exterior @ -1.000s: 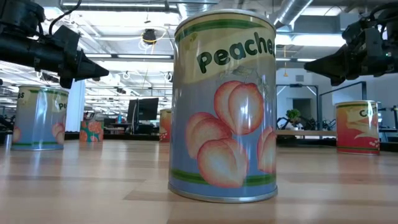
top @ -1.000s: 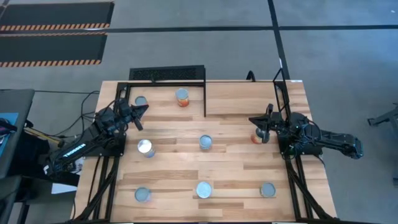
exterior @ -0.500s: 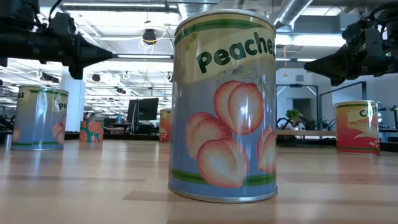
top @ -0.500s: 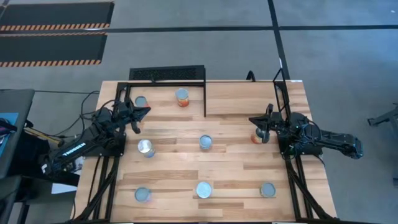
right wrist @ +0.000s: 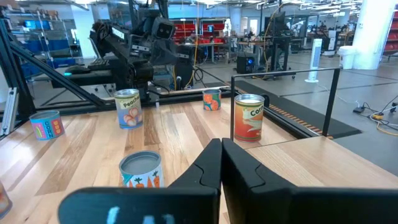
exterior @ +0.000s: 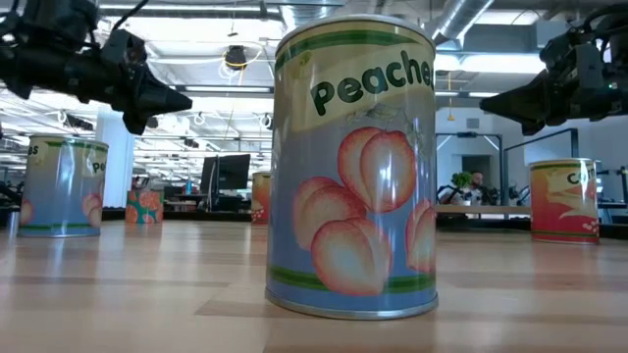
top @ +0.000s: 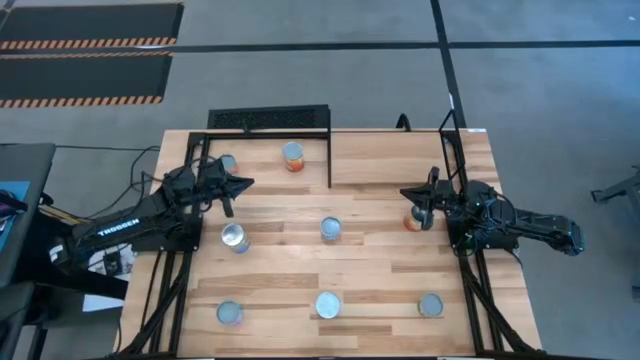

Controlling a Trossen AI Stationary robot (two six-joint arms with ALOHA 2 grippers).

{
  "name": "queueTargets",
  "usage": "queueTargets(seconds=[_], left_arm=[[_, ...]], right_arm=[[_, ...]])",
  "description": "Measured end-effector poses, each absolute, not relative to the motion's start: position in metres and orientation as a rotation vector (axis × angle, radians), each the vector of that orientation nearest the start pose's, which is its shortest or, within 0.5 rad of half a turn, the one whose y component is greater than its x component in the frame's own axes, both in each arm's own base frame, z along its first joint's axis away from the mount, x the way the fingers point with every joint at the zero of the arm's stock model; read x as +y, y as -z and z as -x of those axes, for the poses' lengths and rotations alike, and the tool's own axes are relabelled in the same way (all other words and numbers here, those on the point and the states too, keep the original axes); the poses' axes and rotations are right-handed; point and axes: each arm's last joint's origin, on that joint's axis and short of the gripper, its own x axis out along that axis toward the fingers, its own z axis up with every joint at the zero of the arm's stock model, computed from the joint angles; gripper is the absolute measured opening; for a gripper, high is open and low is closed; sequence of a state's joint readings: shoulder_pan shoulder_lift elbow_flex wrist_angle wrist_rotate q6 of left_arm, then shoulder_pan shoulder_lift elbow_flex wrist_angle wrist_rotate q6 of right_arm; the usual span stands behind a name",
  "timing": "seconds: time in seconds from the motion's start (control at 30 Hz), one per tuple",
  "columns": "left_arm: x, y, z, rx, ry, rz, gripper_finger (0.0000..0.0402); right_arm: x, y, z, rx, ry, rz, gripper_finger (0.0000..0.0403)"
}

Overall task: Pick and place cans onto a shelf
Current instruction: Put the left large canned corn on the shelf

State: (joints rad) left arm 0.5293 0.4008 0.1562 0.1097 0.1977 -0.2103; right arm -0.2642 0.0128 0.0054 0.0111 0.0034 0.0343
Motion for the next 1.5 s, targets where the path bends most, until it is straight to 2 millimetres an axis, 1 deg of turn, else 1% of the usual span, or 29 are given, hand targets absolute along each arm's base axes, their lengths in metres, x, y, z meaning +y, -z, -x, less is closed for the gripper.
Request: queueTargets(seconds=[0.17, 0.43, 0.53, 0.6, 0.7, 0.87, 1.03, 1.13, 1.27, 1.4, 1.5], left_arm=[[0.065, -0.203, -0.119, 0.161, -0.408, 0.204, 0.0000], [0.075, -0.218, -0.136, 0.232, -0.379, 0.120, 0.0000], [0.079, -0.220, -0.145, 0.275, -0.370, 0.097, 0.0000], [0.082, -0.224, -0.153, 0.293, -0.360, 0.092, 0.0000], [0.085, -0.236, -0.166, 0.296, -0.334, 0.092, 0.0000], [0.091, -0.254, -0.190, 0.359, -0.273, 0.027, 0.0000], [0.099, -0.264, -0.218, 0.411, -0.248, 0.002, 0.0000], [0.105, -0.264, -0.234, 0.474, -0.256, 0.001, 0.0000], [0.113, -0.254, -0.249, 0.607, -0.278, 0.022, 0.0000], [0.115, -0.247, -0.254, 0.665, -0.277, 0.017, 0.0000], [0.115, -0.244, -0.253, 0.701, -0.278, -0.007, 0.0000]], right_arm=[[-0.026, -0.165, -0.095, -0.008, 0.268, -0.033, 0.0031], [-0.026, -0.165, -0.095, -0.009, 0.268, -0.034, 0.0031], [-0.026, -0.165, -0.095, -0.008, 0.267, -0.033, 0.0031], [-0.026, -0.165, -0.095, -0.008, 0.267, -0.034, 0.0031], [-0.026, -0.165, -0.095, -0.008, 0.267, -0.034, 0.0031], [-0.026, -0.165, -0.095, -0.008, 0.267, -0.034, 0.0031], [-0.026, -0.165, -0.095, -0.008, 0.267, -0.034, 0.0031], [-0.026, -0.165, -0.095, -0.008, 0.267, -0.034, 0.0031], [-0.026, -0.165, -0.095, -0.008, 0.266, -0.034, 0.0031], [-0.026, -0.165, -0.095, -0.008, 0.266, -0.034, 0.0031], [-0.026, -0.165, -0.095, -0.008, 0.266, -0.033, 0.0031]])
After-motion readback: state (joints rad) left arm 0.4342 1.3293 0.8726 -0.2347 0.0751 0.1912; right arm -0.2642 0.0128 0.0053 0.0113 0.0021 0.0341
